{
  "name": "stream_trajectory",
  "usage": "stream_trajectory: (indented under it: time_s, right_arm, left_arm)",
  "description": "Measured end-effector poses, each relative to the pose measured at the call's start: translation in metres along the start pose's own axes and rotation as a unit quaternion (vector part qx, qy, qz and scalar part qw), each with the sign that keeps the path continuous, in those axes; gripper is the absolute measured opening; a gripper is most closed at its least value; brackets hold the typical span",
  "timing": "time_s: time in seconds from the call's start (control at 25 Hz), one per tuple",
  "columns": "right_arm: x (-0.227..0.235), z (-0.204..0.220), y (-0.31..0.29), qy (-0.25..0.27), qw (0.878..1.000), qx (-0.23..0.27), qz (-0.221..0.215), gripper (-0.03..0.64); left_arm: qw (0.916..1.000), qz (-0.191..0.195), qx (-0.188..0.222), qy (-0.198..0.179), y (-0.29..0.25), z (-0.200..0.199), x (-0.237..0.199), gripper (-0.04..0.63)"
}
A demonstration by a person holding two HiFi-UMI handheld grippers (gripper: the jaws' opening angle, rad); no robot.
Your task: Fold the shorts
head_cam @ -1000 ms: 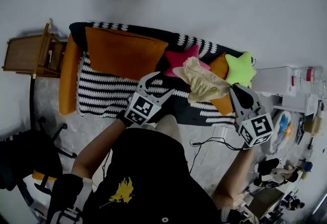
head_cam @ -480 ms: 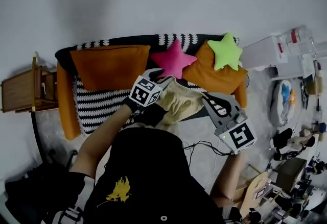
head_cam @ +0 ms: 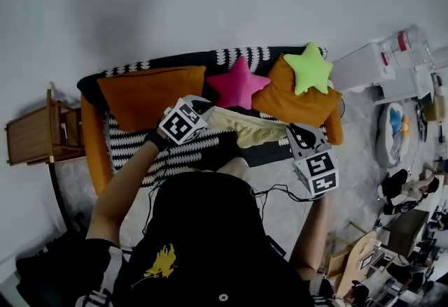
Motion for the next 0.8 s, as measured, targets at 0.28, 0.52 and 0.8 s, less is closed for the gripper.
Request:
stream_trajectory:
  time_s: [0.28,0.52,0.8]
  right_arm:
    - [0.013,-0.005,-0.038,-0.037,0.998,-0.041,0.019,0.043]
    - [0.028,0.015,-0.049,-0.108,0.993,-0.056,0.006,0.043]
    - [0.062,0.071,-0.056,-0.156,0.982,-0.105,0.025,0.043]
  left_arm:
    - [0.9988,-0.047,0.013,-0.002,0.036,-0.017,-0.031,0.025]
    - [0.9985,-0.040,0.035,0.010,0.041,-0.041,-0.031,0.025]
    - [0.9994,0.025,0.010,0.023,-0.027,-0.076,-0.015,0.023]
Point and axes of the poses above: the fingertips, and each gripper's own axes: y backward along the fingers, x to its right, z out of its underside, the point moved 6 cm from there along y, backward along the fingers, and after that the axes turned 12 degrees about -x, right-handed, at the moved point
